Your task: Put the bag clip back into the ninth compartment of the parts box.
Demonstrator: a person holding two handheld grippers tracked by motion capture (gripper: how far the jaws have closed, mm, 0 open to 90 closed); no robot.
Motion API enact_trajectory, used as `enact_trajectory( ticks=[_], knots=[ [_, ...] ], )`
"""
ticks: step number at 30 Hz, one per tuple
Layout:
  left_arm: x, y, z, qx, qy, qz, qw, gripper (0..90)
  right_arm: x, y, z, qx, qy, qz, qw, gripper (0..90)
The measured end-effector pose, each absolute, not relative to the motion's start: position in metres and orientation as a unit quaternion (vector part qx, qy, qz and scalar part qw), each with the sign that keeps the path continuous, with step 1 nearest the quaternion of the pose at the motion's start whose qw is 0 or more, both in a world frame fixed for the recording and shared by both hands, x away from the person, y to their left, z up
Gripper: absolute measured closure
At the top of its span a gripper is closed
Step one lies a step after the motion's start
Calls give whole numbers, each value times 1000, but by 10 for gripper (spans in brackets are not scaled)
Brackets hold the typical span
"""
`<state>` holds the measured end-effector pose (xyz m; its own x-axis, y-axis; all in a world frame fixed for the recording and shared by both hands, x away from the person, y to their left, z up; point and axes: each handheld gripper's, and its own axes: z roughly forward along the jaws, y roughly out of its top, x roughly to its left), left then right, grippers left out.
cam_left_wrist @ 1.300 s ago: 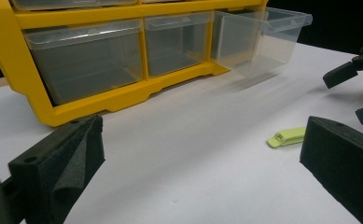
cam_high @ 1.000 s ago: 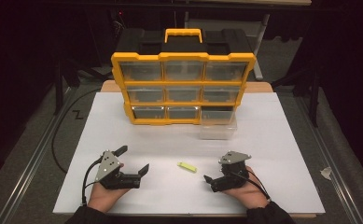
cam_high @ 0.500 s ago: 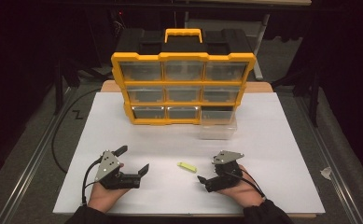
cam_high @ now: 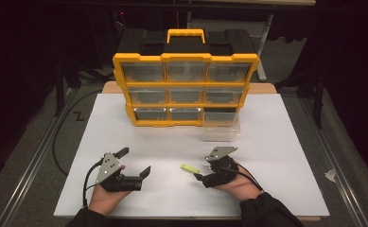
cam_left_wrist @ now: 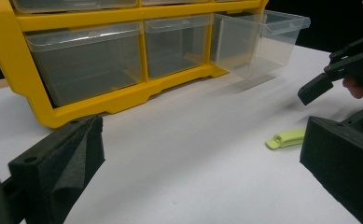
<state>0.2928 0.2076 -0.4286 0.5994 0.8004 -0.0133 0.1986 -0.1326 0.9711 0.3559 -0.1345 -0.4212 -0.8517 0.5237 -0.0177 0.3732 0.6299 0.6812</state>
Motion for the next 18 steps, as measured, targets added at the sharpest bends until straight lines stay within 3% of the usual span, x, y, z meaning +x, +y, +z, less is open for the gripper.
enact_trajectory(
  ticks=[7, 18],
  knots=[
    [293, 208, -429, 702, 356, 271, 554, 2, 359, -127, -420, 237, 901, 352, 90, 420],
    [293, 207, -429, 702, 357, 271, 554, 2, 361, -112, -422, 215, 911, 341, 86, 531]
  ],
)
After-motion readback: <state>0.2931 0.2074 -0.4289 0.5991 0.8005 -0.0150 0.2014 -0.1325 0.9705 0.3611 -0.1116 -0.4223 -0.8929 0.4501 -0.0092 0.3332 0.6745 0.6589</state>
